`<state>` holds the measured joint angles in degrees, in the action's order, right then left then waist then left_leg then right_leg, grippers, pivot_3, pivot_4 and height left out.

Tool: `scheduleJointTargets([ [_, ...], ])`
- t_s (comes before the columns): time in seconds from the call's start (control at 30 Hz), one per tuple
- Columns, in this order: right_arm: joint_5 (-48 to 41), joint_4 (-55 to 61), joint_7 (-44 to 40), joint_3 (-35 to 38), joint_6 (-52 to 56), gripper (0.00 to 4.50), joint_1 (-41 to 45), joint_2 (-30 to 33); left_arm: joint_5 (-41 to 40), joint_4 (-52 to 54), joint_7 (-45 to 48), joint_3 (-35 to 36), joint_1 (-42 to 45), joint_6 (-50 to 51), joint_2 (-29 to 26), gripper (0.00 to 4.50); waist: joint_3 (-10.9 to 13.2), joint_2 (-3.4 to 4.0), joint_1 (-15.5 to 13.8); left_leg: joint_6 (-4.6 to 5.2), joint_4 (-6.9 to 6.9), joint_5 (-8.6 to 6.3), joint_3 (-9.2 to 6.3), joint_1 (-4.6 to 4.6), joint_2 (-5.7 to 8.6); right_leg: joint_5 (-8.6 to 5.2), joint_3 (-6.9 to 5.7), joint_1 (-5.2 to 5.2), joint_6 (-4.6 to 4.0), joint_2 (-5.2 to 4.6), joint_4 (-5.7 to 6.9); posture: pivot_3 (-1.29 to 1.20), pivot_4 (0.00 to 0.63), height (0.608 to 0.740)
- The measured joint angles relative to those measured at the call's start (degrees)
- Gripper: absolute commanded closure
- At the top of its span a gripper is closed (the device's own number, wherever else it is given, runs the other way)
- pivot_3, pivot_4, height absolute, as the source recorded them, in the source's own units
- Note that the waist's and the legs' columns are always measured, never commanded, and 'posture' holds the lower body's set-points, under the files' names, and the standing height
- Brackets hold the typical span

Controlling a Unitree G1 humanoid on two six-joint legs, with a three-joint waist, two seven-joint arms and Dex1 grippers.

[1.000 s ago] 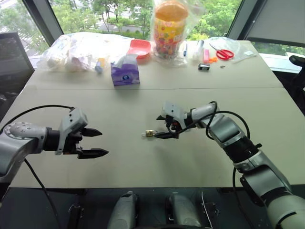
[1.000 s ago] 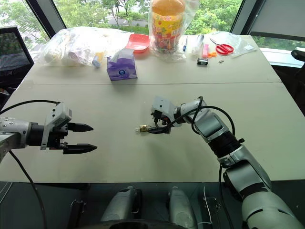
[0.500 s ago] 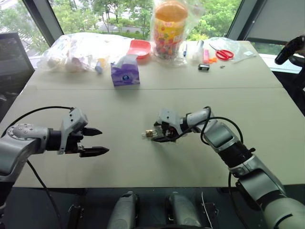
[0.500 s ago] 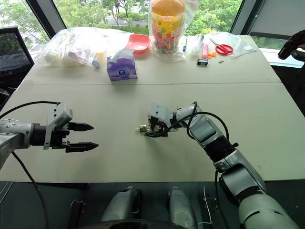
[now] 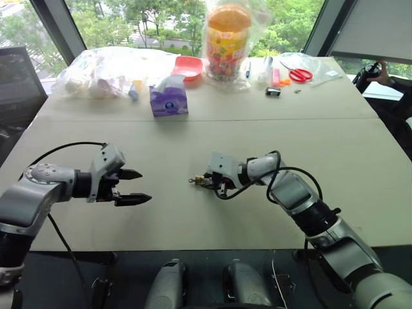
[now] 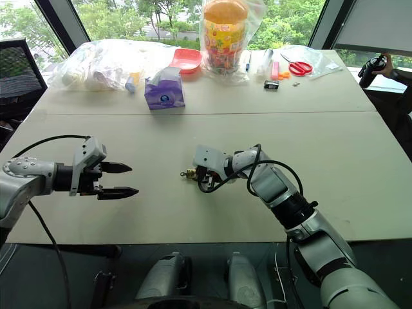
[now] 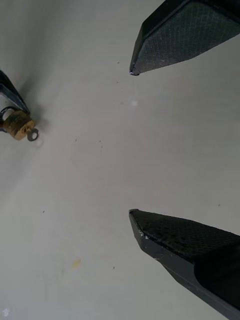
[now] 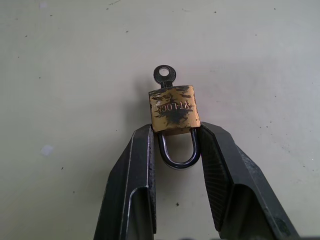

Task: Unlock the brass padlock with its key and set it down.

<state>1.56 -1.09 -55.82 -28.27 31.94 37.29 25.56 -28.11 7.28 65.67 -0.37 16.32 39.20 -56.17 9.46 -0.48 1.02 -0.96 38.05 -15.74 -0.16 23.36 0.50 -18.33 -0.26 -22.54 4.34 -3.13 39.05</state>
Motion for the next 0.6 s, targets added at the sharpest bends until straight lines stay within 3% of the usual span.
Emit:
scheduleJointTargets([
  [0.1,0.5,-0.3,-0.5,0.0,-0.6,1.97,0.2,0.3,0.6,-0.5,0.4,-0.9,0.2,-0.2,0.5,0.0,0.0,0.0,0.0,0.0,0.0,0.0,0.0,0.0,0.0,0.0,0.0,-0.01,0.0,0.0,0.01,0.0,0.15,0.74],
  [0.6,1.0,-6.9,-3.1,-0.2,-2.2,1.97,4.0,-2.7,1.4,-0.3,-0.4,-1.0,-0.5,-0.2,1.8,0.0,0.0,0.0,0.2,0.01,0.03,0.01,-0.01,-0.01,-0.01,0.0,0.01,-0.03,0.0,0.02,0.1,0.0,0.15,0.74],
])
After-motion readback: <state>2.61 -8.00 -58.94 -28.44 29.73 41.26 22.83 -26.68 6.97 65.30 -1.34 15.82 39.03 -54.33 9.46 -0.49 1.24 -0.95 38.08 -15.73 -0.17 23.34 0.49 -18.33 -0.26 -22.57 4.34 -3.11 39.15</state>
